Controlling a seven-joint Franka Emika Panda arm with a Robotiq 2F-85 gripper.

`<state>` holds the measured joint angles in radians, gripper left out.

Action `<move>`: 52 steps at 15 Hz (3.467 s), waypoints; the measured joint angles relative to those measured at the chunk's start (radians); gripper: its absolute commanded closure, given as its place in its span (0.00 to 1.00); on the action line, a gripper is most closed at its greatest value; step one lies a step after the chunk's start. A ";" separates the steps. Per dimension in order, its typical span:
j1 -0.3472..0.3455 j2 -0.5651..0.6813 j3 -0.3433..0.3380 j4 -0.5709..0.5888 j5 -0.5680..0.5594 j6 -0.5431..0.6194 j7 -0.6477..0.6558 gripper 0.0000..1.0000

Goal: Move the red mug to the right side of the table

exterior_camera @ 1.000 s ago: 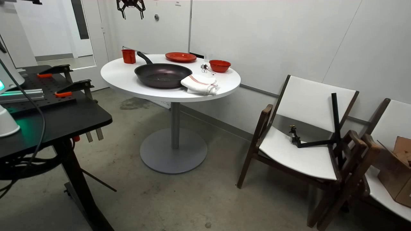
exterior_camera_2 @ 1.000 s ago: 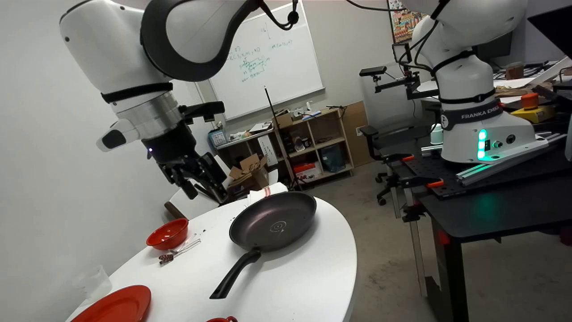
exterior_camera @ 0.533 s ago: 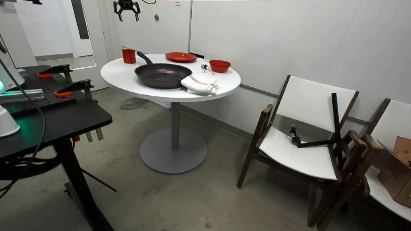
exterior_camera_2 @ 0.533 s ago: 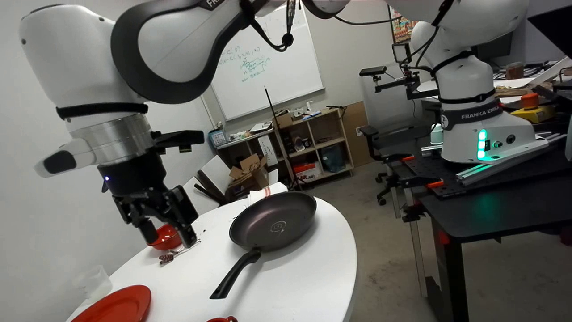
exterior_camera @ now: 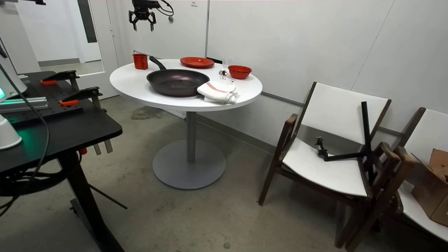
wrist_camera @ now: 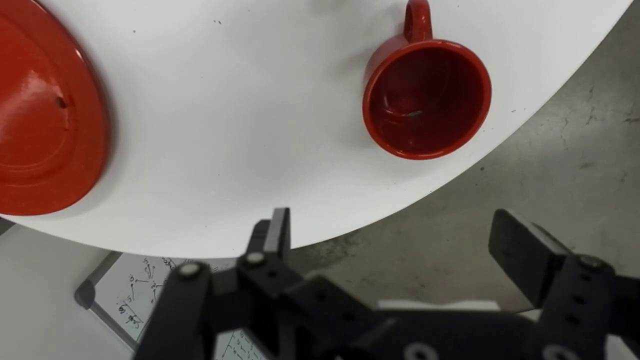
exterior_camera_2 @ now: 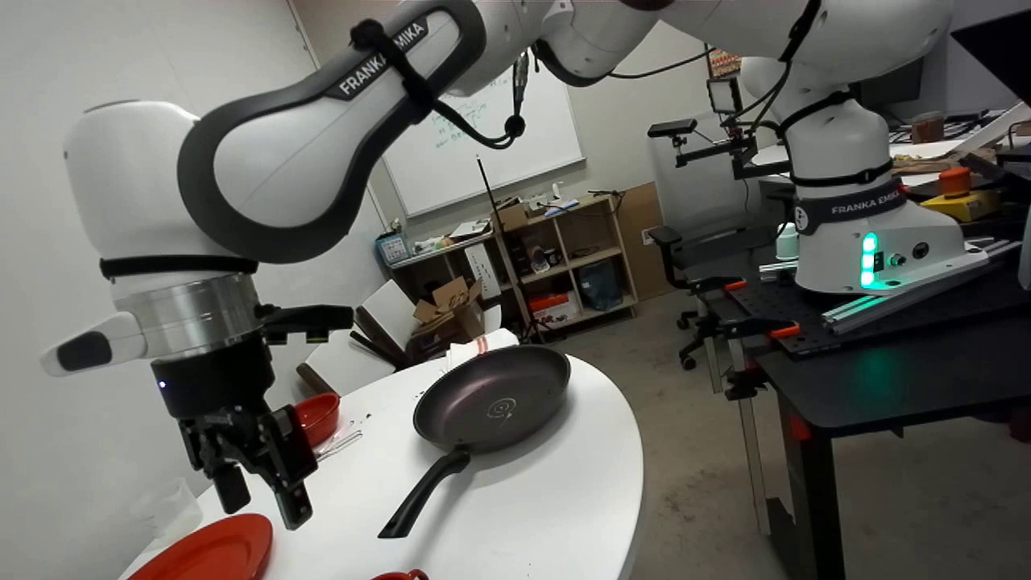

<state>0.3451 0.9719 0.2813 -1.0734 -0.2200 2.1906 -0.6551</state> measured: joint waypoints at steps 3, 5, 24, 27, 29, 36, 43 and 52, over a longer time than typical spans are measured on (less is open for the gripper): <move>-0.022 0.067 -0.001 0.049 0.035 0.025 -0.026 0.00; -0.039 0.105 -0.001 0.079 0.048 0.031 -0.041 0.00; -0.040 0.288 0.015 0.216 0.087 0.031 -0.055 0.00; -0.044 0.298 0.017 0.216 0.087 0.031 -0.054 0.00; -0.046 0.309 0.022 0.215 0.089 0.032 -0.053 0.00; -0.055 0.350 0.047 0.215 0.098 0.038 -0.053 0.32; -0.069 0.354 0.061 0.215 0.098 0.044 -0.053 0.85; -0.086 0.354 0.072 0.215 0.098 0.046 -0.053 0.98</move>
<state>0.2596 1.3259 0.3535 -0.8579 -0.1219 2.2362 -0.7083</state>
